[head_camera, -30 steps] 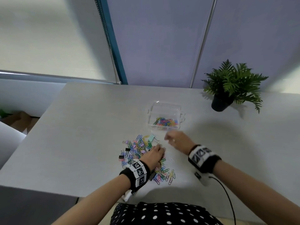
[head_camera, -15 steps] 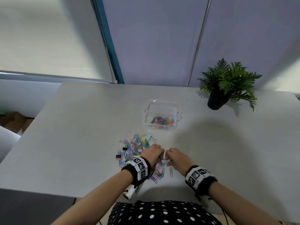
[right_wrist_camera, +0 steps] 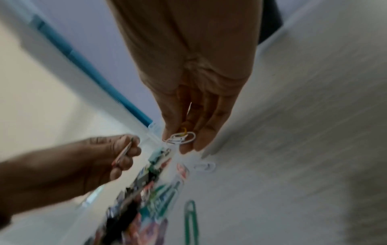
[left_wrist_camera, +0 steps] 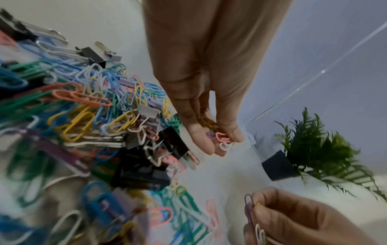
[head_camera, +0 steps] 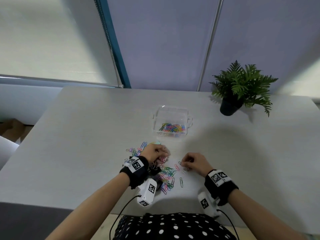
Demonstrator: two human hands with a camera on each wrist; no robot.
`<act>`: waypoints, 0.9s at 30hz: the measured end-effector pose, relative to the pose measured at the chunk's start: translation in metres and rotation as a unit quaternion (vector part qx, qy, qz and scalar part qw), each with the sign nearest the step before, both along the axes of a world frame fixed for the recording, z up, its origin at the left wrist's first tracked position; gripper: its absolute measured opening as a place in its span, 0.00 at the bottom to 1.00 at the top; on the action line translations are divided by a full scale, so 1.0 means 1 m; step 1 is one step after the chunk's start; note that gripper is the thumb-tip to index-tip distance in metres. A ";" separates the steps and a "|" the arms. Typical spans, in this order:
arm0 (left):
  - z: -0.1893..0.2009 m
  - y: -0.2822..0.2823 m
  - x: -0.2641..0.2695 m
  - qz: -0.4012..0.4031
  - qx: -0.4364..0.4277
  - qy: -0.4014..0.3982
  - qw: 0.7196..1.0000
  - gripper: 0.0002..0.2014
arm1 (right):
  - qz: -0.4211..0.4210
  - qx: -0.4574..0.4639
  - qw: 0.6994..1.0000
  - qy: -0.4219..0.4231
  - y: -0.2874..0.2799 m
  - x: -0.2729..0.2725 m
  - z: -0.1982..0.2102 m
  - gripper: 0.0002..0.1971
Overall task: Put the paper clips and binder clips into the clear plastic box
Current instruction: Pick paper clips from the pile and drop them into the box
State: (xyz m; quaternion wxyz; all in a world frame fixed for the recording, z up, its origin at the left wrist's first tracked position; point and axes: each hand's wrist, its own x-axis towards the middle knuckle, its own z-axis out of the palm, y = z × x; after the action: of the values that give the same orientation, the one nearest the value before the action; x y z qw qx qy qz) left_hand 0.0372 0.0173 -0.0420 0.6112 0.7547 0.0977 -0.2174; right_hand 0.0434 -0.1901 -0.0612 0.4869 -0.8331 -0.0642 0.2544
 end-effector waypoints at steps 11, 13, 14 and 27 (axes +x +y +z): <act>0.023 0.010 0.087 0.116 -0.032 0.013 0.993 0.11 | -0.174 0.255 0.933 0.187 -0.005 0.054 0.033 0.07; 0.026 0.009 0.103 0.143 -0.049 0.033 0.988 0.12 | -0.200 0.293 0.910 0.216 -0.001 0.067 0.038 0.07; 0.028 0.010 0.110 0.152 -0.057 0.044 0.986 0.12 | -0.209 0.308 0.899 0.230 0.001 0.073 0.041 0.07; 0.042 0.025 0.083 -0.052 0.127 -0.013 0.990 0.16 | -0.182 0.183 0.957 0.129 0.036 0.137 0.040 0.12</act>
State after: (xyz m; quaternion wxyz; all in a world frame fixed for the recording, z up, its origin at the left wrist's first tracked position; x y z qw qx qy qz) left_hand 0.1204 0.0423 0.0004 0.4995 0.8331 0.0770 -0.2250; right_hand 0.1802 -0.1538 -0.0211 0.6730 -0.6875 0.1066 0.2509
